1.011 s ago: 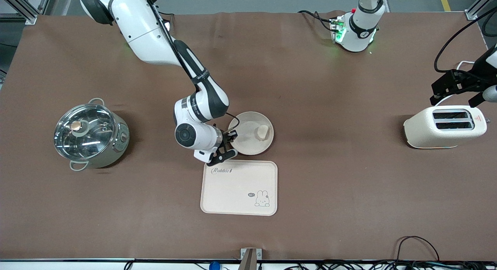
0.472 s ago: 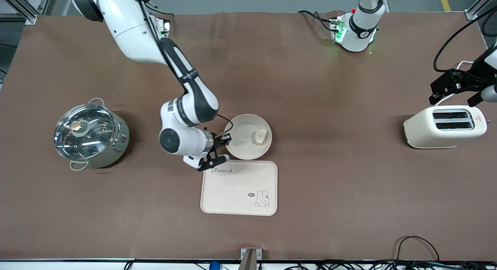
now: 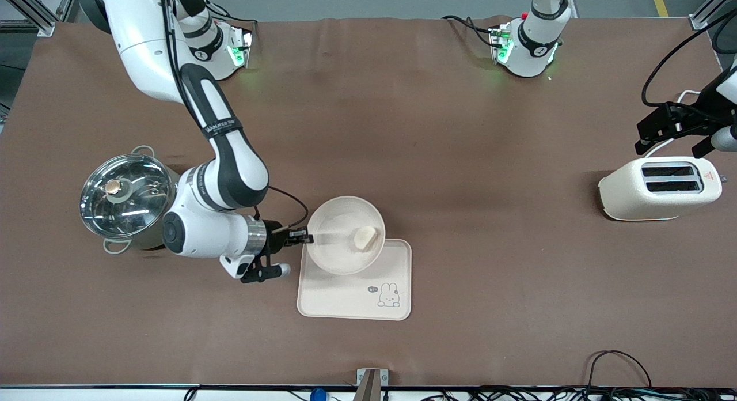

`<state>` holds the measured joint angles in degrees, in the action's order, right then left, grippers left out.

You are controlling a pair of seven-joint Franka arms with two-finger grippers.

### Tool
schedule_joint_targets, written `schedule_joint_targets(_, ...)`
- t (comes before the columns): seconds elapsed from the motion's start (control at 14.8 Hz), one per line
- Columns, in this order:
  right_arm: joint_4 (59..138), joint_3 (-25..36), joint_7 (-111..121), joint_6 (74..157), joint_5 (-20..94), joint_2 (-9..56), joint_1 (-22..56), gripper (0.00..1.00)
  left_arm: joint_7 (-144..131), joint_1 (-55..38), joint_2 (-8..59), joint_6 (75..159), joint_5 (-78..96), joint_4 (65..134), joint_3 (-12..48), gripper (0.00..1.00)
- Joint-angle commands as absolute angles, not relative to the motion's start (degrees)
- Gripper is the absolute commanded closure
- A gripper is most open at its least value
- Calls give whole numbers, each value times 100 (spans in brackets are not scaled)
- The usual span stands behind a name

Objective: Place bun in plate and plate on tray
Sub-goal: 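Lift the plate with the right gripper and set it onto the tray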

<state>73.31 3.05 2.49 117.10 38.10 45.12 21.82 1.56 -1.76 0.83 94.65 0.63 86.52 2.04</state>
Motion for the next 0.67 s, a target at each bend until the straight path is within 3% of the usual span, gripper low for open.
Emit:
schedule_joint_targets(0.0, 6532, 237, -175, 12144, 3929, 5210, 2232, 99, 97, -202, 123, 9343, -53, 8517, 229, 0)
schedule_joint_targets(0.2, 6373, 211, -228, 12874, 3929, 5641, 2302, 99, 97, -202, 123, 9343, -53, 8517, 229, 0)
schedule_joint_targets(0.61, 6179, 211, -395, 12990, 3929, 6064, 2311, 99, 97, -185, 123, 9343, -44, 8517, 229, 0)
